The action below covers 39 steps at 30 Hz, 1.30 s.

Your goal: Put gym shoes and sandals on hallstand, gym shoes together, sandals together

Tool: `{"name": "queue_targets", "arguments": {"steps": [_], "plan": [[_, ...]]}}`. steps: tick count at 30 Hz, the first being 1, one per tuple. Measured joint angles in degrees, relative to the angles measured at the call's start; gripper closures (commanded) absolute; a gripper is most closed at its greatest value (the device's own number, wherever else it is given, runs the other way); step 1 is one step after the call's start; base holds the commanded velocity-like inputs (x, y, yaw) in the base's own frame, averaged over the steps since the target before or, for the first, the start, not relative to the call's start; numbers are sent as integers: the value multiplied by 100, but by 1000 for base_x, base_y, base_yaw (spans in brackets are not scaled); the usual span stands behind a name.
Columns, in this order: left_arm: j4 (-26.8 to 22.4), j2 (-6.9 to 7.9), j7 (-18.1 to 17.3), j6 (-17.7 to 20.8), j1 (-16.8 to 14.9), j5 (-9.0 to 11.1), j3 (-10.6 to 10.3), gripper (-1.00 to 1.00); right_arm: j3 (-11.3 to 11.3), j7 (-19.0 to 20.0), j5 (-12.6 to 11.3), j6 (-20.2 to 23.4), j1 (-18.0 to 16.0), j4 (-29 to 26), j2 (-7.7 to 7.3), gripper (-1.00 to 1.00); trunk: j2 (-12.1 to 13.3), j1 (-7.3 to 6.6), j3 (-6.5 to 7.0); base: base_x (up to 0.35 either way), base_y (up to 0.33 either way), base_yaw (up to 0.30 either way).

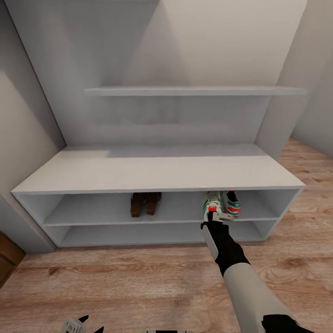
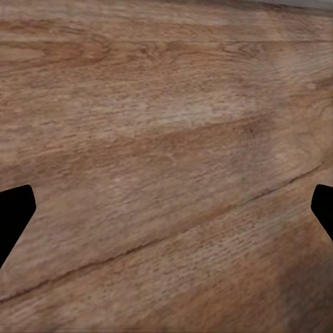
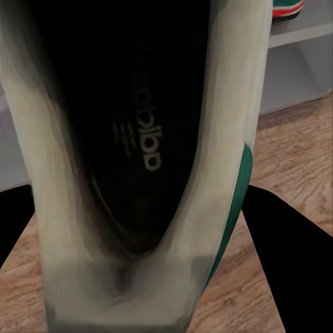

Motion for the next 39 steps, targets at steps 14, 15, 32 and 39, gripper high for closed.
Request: {"name": "queue_targets", "arguments": {"steps": [14,15,32,39], "plan": [[0,9,-1,0,0,2,6,-100,-5,1,-10,-1,1,1,0,100,-9,19,-197,0,0,6],[0,9,-1,0,0,3,5,-100,-5,0,-1,-1,0,0,0,100,-9,18,-206,0,0,0],[0,5,-1,0,0,0,3,-100,5,8,13,7,0,4,0,100,-10,18,-221,72,0,0],[0,2,-1,0,0,0,-1,-100,5,0,15,7,0,15,0,100,-10,15,-220,134,0,0]]}}
